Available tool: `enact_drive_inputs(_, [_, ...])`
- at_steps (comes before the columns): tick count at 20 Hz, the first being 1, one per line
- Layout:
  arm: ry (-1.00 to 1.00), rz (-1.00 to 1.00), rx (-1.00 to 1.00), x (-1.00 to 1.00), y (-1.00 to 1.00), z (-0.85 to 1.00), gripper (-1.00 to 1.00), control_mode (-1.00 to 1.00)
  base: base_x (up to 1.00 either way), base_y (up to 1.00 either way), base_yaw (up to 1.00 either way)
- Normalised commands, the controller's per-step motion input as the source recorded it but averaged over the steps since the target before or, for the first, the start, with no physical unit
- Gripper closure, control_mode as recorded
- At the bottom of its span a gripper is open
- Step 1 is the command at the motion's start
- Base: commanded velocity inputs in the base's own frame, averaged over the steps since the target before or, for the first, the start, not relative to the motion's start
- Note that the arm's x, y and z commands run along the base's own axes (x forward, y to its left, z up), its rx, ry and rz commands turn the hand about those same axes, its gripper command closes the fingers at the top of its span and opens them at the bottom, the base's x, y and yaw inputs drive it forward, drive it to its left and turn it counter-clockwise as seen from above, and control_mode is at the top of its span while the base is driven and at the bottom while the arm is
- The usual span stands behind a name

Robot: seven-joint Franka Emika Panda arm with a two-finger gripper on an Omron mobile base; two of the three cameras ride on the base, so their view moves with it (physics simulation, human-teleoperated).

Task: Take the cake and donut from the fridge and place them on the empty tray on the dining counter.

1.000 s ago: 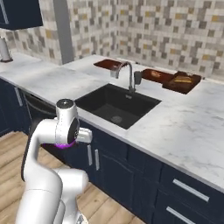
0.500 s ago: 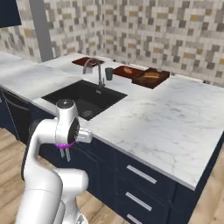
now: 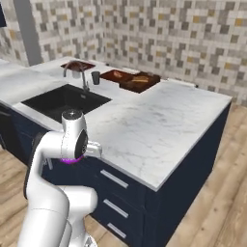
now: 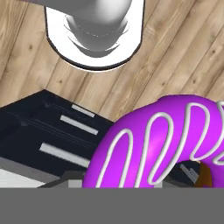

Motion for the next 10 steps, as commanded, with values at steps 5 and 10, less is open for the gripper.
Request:
enact_drive_inputs(5, [0.0, 0.0, 0.0, 0.0, 0.0, 0.0, 1.0, 1.0, 0.0, -0.83, 0.0])
enact_drive_inputs(10, [0.0, 0.0, 0.0, 0.0, 0.0, 0.0, 1.0, 1.0, 0.0, -0.84, 0.0])
